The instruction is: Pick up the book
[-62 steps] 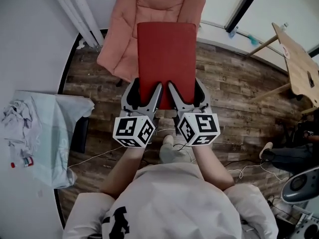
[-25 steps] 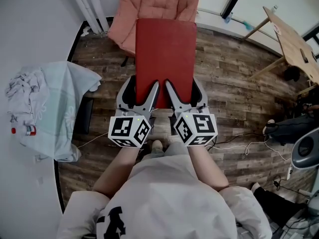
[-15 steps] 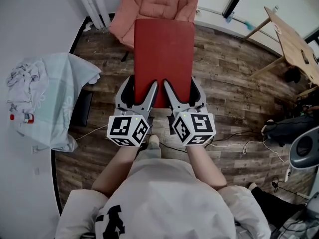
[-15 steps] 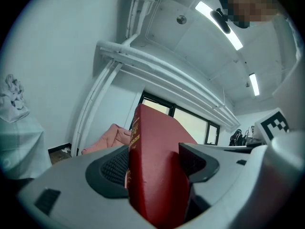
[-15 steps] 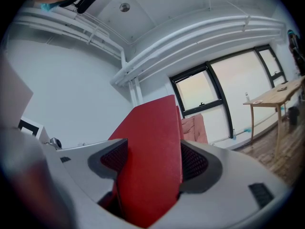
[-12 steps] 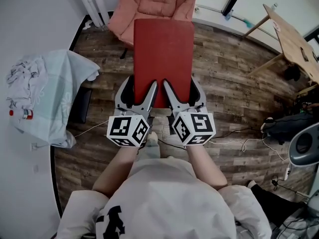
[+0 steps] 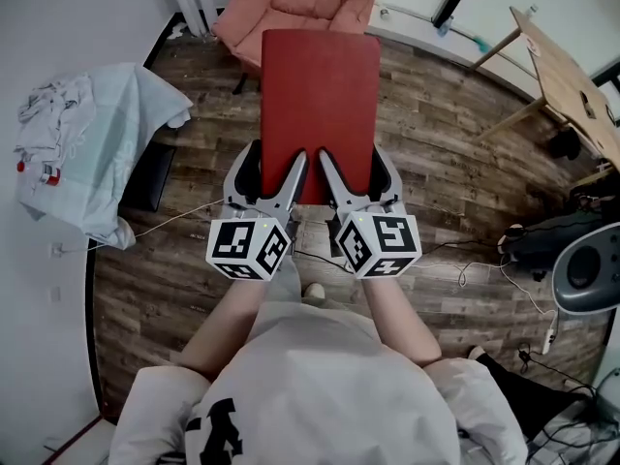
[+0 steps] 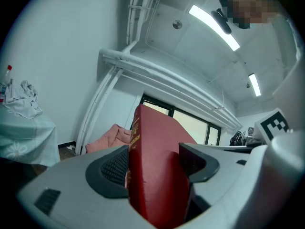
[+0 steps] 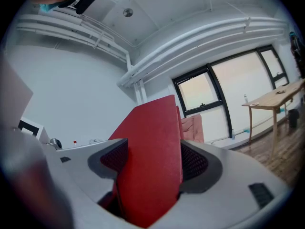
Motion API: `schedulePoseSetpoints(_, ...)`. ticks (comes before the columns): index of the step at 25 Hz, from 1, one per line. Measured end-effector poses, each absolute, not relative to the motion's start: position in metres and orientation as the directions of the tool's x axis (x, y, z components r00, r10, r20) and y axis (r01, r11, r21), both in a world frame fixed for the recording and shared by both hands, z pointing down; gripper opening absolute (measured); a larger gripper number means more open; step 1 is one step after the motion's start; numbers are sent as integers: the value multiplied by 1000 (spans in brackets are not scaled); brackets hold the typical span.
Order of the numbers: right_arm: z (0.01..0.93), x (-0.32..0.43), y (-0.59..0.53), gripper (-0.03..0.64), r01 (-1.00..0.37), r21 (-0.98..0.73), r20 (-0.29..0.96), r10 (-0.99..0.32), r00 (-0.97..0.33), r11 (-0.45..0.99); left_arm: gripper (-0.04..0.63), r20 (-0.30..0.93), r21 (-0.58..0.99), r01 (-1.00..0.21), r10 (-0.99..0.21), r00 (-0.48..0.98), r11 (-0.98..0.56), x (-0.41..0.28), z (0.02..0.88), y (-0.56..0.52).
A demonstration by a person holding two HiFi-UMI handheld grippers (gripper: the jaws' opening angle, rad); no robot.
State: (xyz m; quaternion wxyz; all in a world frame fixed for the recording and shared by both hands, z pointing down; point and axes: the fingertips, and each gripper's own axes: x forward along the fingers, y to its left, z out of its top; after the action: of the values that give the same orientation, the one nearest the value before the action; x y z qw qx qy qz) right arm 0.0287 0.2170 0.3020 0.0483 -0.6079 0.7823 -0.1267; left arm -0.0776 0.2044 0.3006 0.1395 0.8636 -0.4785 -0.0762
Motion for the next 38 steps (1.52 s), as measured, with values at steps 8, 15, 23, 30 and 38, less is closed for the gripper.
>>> schedulePoseSetpoints(8, 292, 39, 259, 339, -936, -251, 69, -960, -271, 246, 314, -9, 310, -811, -855, 519, -496, -67, 292, 248)
schedulePoseSetpoints(15, 290, 34, 280, 339, -936, -260, 65, -963, -261, 236, 314, -6, 306, -809, -851, 526, -502, -72, 288, 268)
schedulePoseSetpoints(23, 288, 22, 282, 339, -936, -266, 64, -965, -255, 230, 314, -4, 305, -810, -851, 525, -501, -84, 285, 269)
schedulePoseSetpoints(30, 285, 18, 281, 339, -942, -251, 65, -967, -246, 223, 314, -9, 307, -803, -845, 534, -510, -88, 283, 267)
schedulePoseSetpoints(38, 291, 15, 280, 339, -939, -269, 80, -966, -245, 215, 314, 1, 311, -801, -842, 539, -512, -92, 288, 267)
